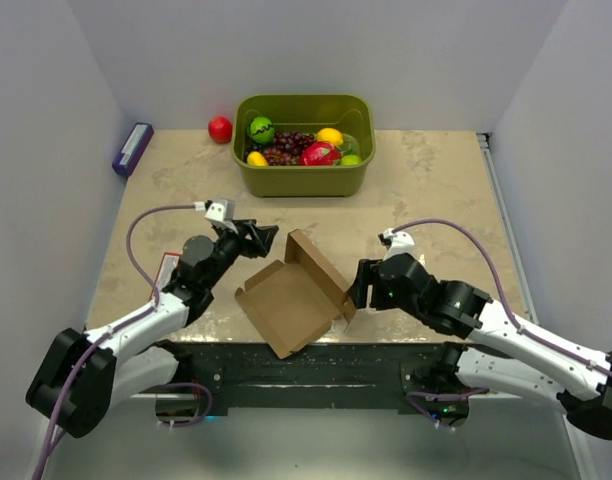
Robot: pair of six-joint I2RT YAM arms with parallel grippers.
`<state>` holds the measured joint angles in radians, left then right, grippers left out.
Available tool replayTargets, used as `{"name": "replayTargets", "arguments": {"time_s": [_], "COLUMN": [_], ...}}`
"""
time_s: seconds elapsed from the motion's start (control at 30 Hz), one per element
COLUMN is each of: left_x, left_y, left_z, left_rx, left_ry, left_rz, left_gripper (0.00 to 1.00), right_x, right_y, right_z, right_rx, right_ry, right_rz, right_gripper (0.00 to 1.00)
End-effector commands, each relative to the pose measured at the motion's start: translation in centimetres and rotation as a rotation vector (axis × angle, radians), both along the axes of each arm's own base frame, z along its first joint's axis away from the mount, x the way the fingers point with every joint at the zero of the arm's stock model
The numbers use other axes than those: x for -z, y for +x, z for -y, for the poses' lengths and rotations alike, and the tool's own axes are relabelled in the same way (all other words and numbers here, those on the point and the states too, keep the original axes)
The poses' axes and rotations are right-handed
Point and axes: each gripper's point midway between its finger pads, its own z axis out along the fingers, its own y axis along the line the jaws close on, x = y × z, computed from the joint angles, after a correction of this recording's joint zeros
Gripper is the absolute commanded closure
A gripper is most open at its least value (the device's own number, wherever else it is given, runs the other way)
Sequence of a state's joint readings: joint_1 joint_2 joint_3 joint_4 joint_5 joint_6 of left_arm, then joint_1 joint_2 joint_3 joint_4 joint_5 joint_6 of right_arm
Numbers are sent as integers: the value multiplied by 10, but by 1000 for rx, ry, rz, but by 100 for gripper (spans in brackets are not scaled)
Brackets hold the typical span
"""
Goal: Fold the paper box
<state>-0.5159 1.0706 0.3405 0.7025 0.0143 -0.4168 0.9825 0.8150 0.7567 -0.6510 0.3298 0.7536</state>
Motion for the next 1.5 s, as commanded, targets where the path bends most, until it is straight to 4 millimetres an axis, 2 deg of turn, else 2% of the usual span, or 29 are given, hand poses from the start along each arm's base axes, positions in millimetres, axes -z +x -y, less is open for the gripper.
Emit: {"name": "replayTargets", "arguments": {"time_s": [0.0, 0.03, 0.1, 0.17, 0.2, 0.23, 0.27, 0.3, 0.37, 0.4, 0.47, 0.5, 0.57, 0.6, 0.67, 0.73, 0.8, 0.9, 0.97, 1.0, 1.07, 1.1, 1.17, 1.23, 1.33, 1.47], "left_x": [-6, -25, -38, -41, -57, -62, -60, -79, -75, -93, -93, -102, -106, -111, -113, -111, -108, -101, -99, -93, -95, -84, -87, -71, -56, -50], "left_y": [-7, -3, -2, -7, -6, -6, -10, -6, -6, -1, 5, 13, 17, 22, 25, 27, 30, 30, 28, 30, 29, 32, 35, 38, 41, 44], "left_z": [8, 10, 14, 18, 20, 21, 23, 24, 23, 23, 23, 22, 22, 22, 21, 18, 13, 7, 8, 2, 2, -7, -9, -14, -17, -26], "left_rx": [86, 92, 121, 167, 184, 199, 227, 237, 253, 255, 257, 255, 260, 257, 255, 248, 237, 234, 269, 267, 320, 307, 339, 337, 343, 320], "left_ry": [-35, -43, -28, -11, -12, -4, 16, 36, 91, 113, 145, 160, 169, 168, 165, 174, 195, 208, 186, 159, 106, 65, 17, -18, -25, -31], "left_rz": [-167, -147, -170, -207, -181, -178, -208, -168, -215, -167, -180, -156, -155, -146, -135, -130, -121, -124, -116, -143, -137, -191, -164, -212, -250, -261], "left_gripper": [28, 27, 25, 22, 21, 20, 18, 17, 16, 16, 15, 15, 15, 15, 15, 14, 14, 12, 7, 6, 5, 5, 5, 5, 5, 6], "right_x": [15, 16, 16, 19, 21, 26, 27, 28, 29, 31, 30, 31, 32, 32, 27, 24, 23, 12, 2, -3, -13, -23, -29, -41, -42, -21], "right_y": [-10, -9, -10, -10, -10, -11, -12, -11, -14, -15, -15, -14, -13, -11, -4, 4, 12, 28, 43, 50, 61, 70, 78, 87, 98, 116], "right_z": [-6, -9, -13, -15, -15, -14, -14, -12, -8, -7, -7, -8, -9, -8, -7, -5, -4, -4, -2, -7, -13, -21, -28, -42, -51, -52], "right_rx": [-29, -30, -41, -48, -49, -50, -50, -43, -44, -45, -50, -61, -82, -80, -71, -62, -85, -121, -133, -149, -184, -222, -285, -301, -340, -374], "right_ry": [-15, -14, -8, -25, -34, -56, -67, -76, -96, -102, -107, -111, -124, -131, -157, -199, -265, -355, -436, -442, -460, -467, -496, -460, -477, -530], "right_rz": [-77, -80, -89, -104, -109, -124, -131, -133, -145, -148, -148, -141, -126, -120, -91, -62, -33, 47, 112, 151, 223, 295, 376, 440, 482, 434], "right_gripper": [32, 34, 39, 43, 46, 48, 51, 56, 60, 65, 71, 77, 84, 92, 96, 100, 100, 100, 100, 100, 100, 100, 100, 100, 100, 100]}}
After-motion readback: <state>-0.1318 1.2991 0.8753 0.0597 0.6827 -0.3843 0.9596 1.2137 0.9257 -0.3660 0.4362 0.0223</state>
